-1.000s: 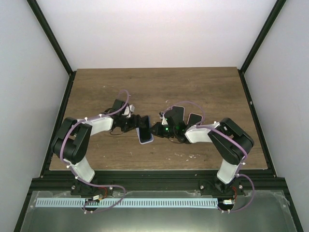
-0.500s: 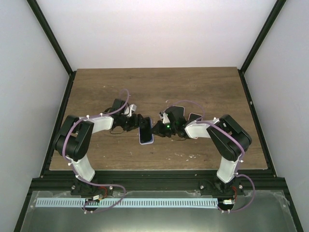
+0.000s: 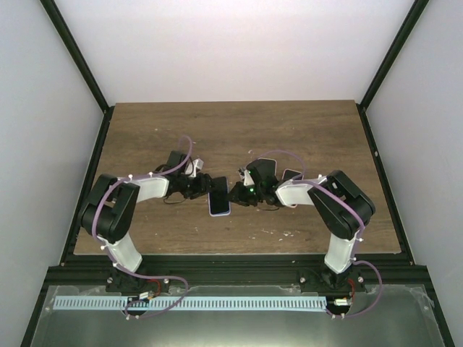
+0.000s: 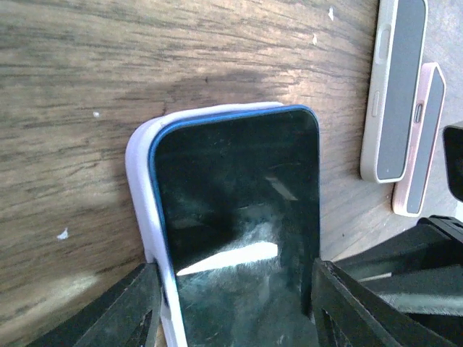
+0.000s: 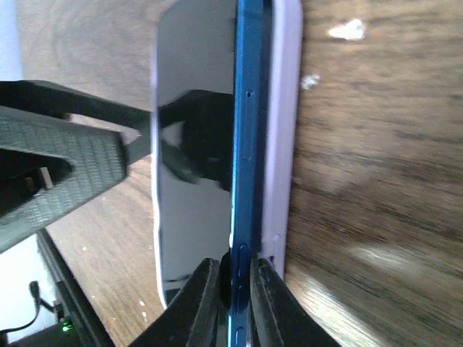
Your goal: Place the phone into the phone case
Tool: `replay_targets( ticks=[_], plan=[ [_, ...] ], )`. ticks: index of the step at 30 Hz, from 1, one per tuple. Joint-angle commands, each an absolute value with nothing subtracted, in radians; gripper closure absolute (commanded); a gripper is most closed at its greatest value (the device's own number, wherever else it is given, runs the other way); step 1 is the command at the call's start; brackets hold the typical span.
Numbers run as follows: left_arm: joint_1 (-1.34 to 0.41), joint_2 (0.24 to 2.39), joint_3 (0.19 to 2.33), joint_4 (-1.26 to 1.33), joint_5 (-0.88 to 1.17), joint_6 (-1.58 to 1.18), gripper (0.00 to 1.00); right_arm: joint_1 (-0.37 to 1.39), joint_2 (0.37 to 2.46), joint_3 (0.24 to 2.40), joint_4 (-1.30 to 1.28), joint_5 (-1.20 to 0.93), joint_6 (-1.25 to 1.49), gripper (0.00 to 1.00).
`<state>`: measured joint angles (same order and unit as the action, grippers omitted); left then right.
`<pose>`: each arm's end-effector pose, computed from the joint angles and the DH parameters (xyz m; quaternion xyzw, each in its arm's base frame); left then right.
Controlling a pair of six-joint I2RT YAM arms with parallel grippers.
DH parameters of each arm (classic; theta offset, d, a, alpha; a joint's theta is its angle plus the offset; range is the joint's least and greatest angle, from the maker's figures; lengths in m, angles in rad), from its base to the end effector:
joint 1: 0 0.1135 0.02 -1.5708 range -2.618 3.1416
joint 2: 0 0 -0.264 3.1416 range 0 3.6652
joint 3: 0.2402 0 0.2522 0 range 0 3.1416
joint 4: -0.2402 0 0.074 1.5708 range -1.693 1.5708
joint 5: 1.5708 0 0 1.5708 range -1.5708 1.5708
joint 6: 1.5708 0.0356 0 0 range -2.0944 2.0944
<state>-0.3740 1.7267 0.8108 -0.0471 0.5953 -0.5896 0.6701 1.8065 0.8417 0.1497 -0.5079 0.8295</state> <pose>0.2877 -0.1343 0.1316 -0.0109 0.9164 -0.3805 0.1238 0.2577 0.2263 0.1265 -0.0208 0.9042 0.4142 0.1022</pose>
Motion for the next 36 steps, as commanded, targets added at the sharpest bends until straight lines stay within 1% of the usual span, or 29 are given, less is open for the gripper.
replay_targets(
  ticks=[1,4,6,11,13,16,21,25,28,32,36],
  plan=[
    [-0.387,1.681,0.787,-0.073,0.562,-0.586,0.42,0.686,1.795,0.861,0.012,-0.463,0.753,0.84],
    [-0.387,1.642,0.751,-0.052,0.541,-0.594,0.42,0.682,1.751,0.856,-0.014,-0.438,0.737,0.71],
    [-0.387,1.627,0.736,-0.037,0.541,-0.608,0.41,0.676,1.726,0.85,-0.019,-0.428,0.732,0.66],
    [-0.387,1.628,0.747,-0.053,0.54,-0.615,0.43,0.669,1.724,0.864,-0.005,-0.426,0.716,0.66],
    [-0.384,1.634,0.748,-0.057,0.534,-0.613,0.44,0.669,1.761,0.893,-0.006,-0.433,0.709,0.66],
    [-0.373,1.643,0.741,-0.04,0.549,-0.626,0.49,0.669,1.811,0.931,0.007,-0.44,0.73,0.65],
    [-0.357,1.644,0.743,-0.053,0.577,-0.636,0.5,0.67,1.871,0.943,0.081,-0.468,0.778,0.63],
    [-0.342,1.661,0.741,-0.077,0.58,-0.634,0.51,0.67,1.895,0.93,0.155,-0.507,0.813,0.57],
    [-0.329,1.676,0.726,-0.069,0.599,-0.636,0.52,0.67,1.892,0.901,0.234,-0.536,0.85,0.56],
    [-0.327,1.689,0.694,0.009,0.707,-0.646,0.52,0.669,1.908,0.878,0.355,-0.61,0.9,0.54],
    [-0.327,1.68,0.68,-0.001,0.731,-0.636,0.52,0.669,1.95,0.883,0.476,-0.707,0.962,0.51]
  ],
)
